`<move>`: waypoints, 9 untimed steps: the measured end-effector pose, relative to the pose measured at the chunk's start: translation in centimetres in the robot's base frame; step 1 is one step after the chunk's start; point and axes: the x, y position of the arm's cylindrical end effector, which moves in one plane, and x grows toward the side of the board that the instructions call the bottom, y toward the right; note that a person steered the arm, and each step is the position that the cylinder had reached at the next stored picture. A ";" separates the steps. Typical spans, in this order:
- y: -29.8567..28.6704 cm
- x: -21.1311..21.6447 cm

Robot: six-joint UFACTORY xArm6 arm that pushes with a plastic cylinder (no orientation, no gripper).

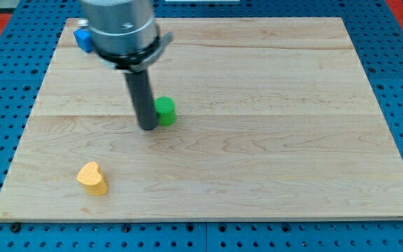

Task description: Push the green circle into the red circle

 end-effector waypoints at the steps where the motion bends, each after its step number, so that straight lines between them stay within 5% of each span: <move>1: 2.2 0.7; 4: 7.0 -2.3; 7: -5.5 -9.4; 8: -6.3 -7.1; 9: -10.1 -11.3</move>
